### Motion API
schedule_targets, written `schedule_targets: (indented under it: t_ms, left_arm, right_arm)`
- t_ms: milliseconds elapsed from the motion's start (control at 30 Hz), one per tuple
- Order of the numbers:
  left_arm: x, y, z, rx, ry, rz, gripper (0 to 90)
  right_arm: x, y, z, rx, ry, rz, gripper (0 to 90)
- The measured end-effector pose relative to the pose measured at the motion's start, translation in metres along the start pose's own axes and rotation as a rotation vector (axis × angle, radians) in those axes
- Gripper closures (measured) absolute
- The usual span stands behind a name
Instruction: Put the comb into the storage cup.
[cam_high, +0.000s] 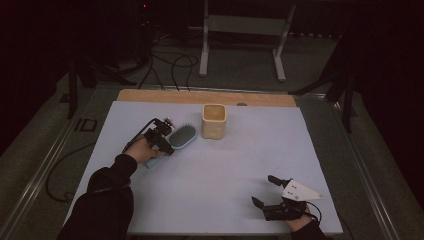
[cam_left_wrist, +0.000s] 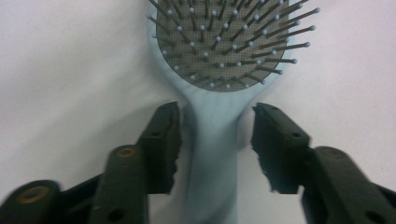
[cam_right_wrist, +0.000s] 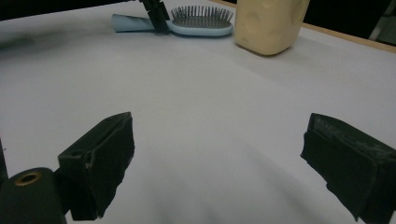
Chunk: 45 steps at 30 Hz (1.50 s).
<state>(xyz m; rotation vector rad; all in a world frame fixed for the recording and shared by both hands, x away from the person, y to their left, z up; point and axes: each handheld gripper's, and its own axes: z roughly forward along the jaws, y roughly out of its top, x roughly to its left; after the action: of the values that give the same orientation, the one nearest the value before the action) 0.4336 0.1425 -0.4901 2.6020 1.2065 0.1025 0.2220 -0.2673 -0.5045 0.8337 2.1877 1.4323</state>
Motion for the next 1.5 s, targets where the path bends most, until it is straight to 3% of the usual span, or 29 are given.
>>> schedule_targets:
  t_ms: [133,533,733,900,933,1033,1433,1500]
  left_arm:
    - [0.0,0.002,0.002,0.009,-0.006,0.003,61.4]
    - [-0.002,0.005,0.003,0.045,0.014,0.032,67.9]
    - [-0.004,0.004,0.003,0.04,0.022,0.037,69.8]
    - [-0.003,0.0,0.002,-0.006,0.021,0.017,70.0]
    - [-0.004,-0.002,0.001,-0.034,0.031,0.013,70.1]
    - [-0.003,-0.003,-0.001,-0.049,0.032,0.018,70.1]
    - [-0.002,-0.01,-0.029,-0.168,0.021,0.014,70.1]
    - [-0.004,-0.012,-0.034,-0.19,0.035,0.02,70.1]
  right_arm:
    - [0.0,0.0,0.0,0.0,0.0,0.0,8.9]
    - [0.0,0.0,0.0,0.003,0.001,0.002,8.9]
    - [0.0,0.0,0.0,0.005,0.002,0.002,8.9]
    - [0.0,0.0,0.0,0.002,-0.003,0.005,8.9]
    - [0.0,0.0,0.0,0.002,-0.003,0.006,8.9]
    - [0.0,0.0,0.0,0.001,-0.002,0.006,8.9]
    - [-0.001,0.0,-0.001,-0.003,0.002,0.008,8.9]
    - [-0.001,0.0,-0.002,-0.004,-0.002,0.008,8.9]
